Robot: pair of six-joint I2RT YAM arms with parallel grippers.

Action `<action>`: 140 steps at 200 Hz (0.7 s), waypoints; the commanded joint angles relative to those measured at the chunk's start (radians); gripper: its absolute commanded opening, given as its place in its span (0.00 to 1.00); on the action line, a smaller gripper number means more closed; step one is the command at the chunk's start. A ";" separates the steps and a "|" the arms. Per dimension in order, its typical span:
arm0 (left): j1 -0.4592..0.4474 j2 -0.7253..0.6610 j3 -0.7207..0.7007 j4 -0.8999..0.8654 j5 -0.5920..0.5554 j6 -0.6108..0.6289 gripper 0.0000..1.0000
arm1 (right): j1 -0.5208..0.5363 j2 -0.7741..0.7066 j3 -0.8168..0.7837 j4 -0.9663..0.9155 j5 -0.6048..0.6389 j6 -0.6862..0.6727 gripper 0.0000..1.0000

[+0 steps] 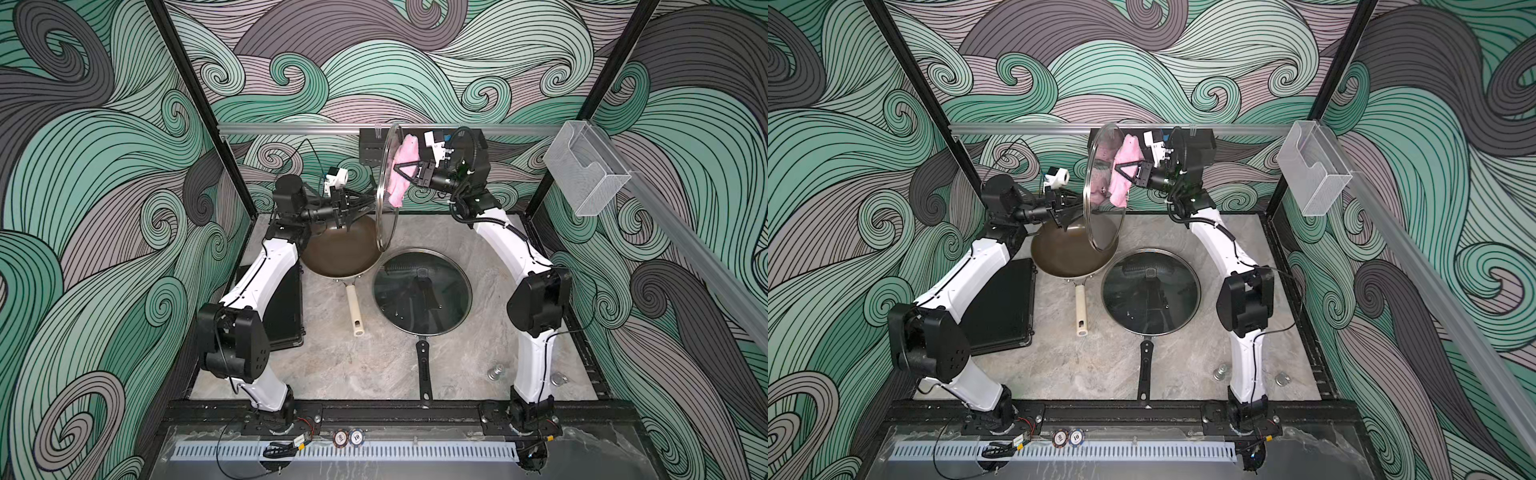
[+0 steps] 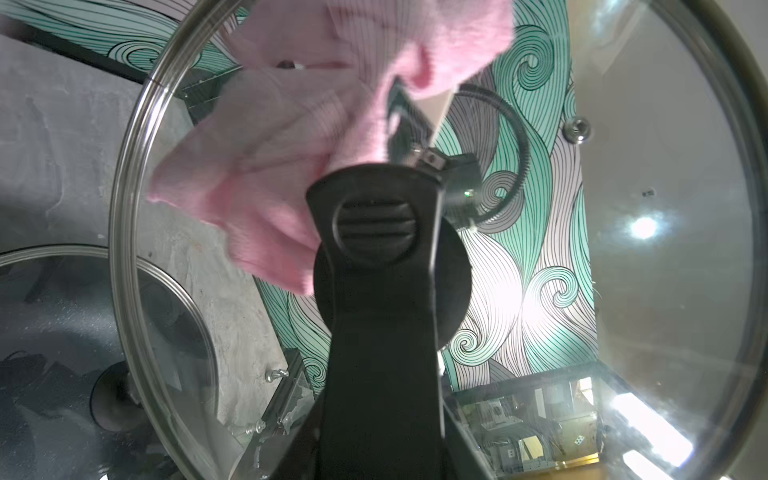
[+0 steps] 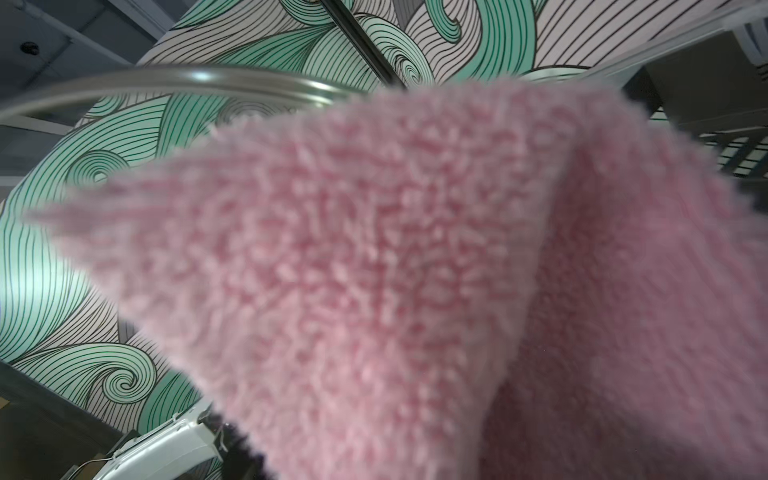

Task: Wipe the pot lid with a cloth
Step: Wipe the pot lid.

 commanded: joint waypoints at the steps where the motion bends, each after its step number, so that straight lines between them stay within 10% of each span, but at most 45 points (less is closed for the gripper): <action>1: -0.018 -0.053 0.123 0.232 0.050 -0.035 0.00 | 0.017 -0.009 -0.035 -0.005 -0.005 -0.004 0.00; 85: -0.017 0.111 0.255 0.541 -0.087 -0.263 0.00 | 0.094 -0.303 -0.446 -0.015 0.025 -0.047 0.00; 140: -0.034 0.041 0.141 0.510 -0.055 -0.215 0.00 | 0.008 -0.165 -0.220 -0.252 0.020 -0.076 0.00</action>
